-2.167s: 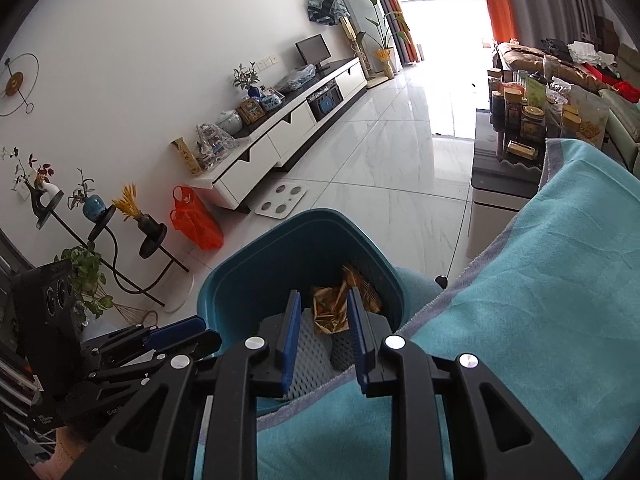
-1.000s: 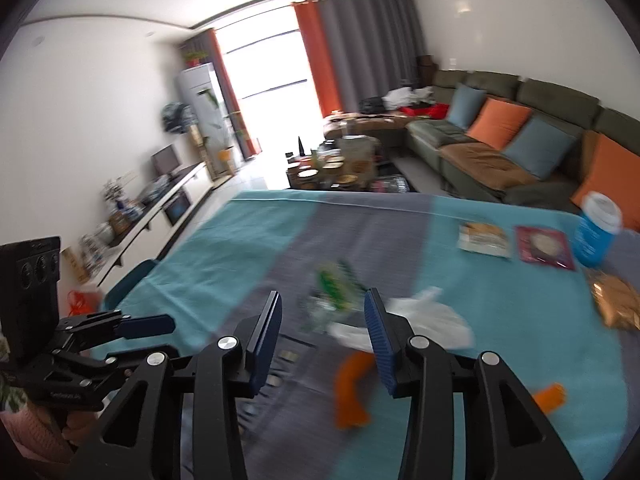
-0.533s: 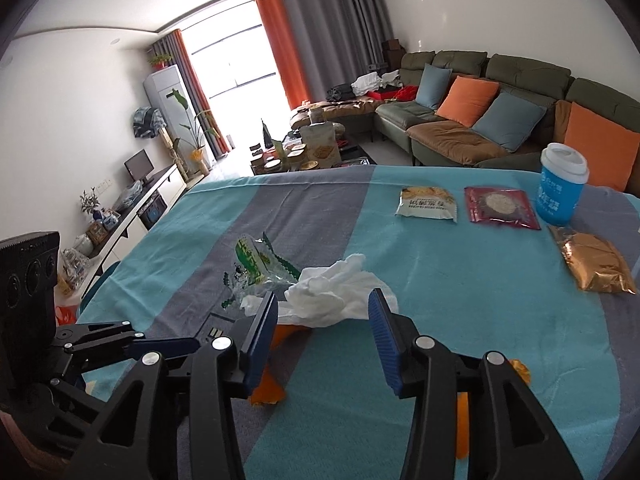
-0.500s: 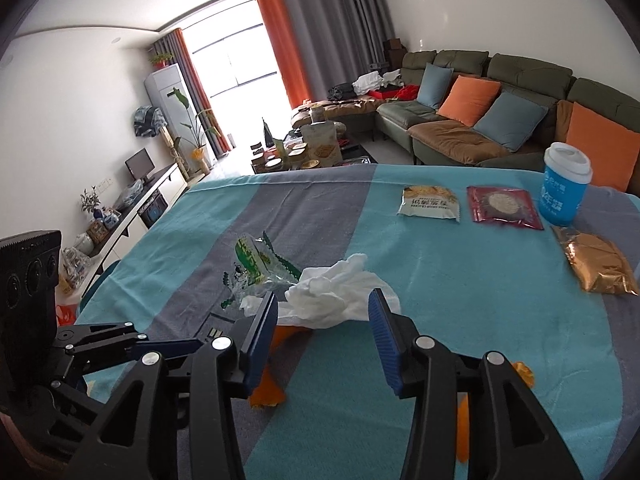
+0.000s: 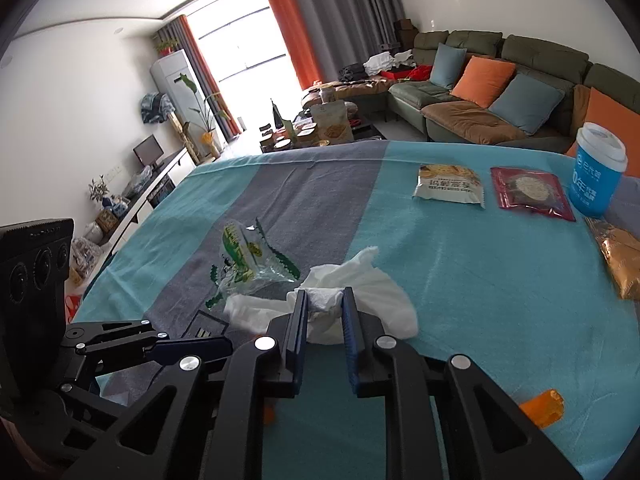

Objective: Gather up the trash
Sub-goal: 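Grasp white tissue with the right gripper while the left grasps the orange peel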

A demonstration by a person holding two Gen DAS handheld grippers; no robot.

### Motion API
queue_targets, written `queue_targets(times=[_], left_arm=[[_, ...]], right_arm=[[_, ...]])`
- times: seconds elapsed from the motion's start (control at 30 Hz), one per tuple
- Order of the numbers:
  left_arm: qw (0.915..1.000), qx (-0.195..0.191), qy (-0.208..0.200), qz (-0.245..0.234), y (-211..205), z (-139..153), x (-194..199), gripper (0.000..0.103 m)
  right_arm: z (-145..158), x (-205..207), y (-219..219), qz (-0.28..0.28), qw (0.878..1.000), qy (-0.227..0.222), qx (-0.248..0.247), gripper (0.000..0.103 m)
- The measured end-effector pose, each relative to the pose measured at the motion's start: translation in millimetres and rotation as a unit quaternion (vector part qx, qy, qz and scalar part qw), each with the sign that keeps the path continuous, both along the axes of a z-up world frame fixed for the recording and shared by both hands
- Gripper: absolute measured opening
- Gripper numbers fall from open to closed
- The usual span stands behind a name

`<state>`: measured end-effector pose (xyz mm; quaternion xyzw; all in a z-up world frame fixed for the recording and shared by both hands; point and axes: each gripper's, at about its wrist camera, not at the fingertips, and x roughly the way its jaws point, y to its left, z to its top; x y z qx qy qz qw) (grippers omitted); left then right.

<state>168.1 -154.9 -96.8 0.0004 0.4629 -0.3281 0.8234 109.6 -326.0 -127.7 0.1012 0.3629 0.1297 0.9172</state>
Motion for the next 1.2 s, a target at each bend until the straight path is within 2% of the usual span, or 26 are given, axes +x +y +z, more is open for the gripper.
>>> queue_targets(times=[0.17, 0.23, 0.37, 0.5, 0.83, 1.2], left_arm=[[1.0000, 0.006, -0.002, 0.001, -1.2, -0.8, 3.7, 0.041], [1.0000, 0.001, 0.001, -0.003, -0.8, -1.2, 3.4, 0.029], [0.9999, 0.004, -0.005, -0.010, -1.8, -0.3, 0.3, 0.025], [0.9998, -0.008, -0.003, -0.018, 3.8, 1.7, -5.8, 0.017], [0.9993, -0.033, -0.016, -0.006, 39.7, 16.5, -25.4, 0.016], [0.9981, -0.043, -0.031, 0.033, 85.5, 29.8, -40.0, 0.016]], right_arm=[[3.4, -4.9, -12.7, -0.009, 1.000, -0.011, 0.024, 0.011], [5.7, -9.4, -18.9, -0.014, 0.999, -0.016, 0.032, 0.011], [9.4, -16.3, -28.3, -0.019, 0.998, -0.022, 0.051, 0.010], [14.8, -23.4, -32.6, -0.022, 0.997, -0.030, 0.061, 0.010], [22.2, -31.5, -30.8, -0.011, 0.996, -0.046, 0.080, 0.010], [33.9, -33.5, -8.6, 0.017, 0.994, -0.059, 0.089, 0.010]])
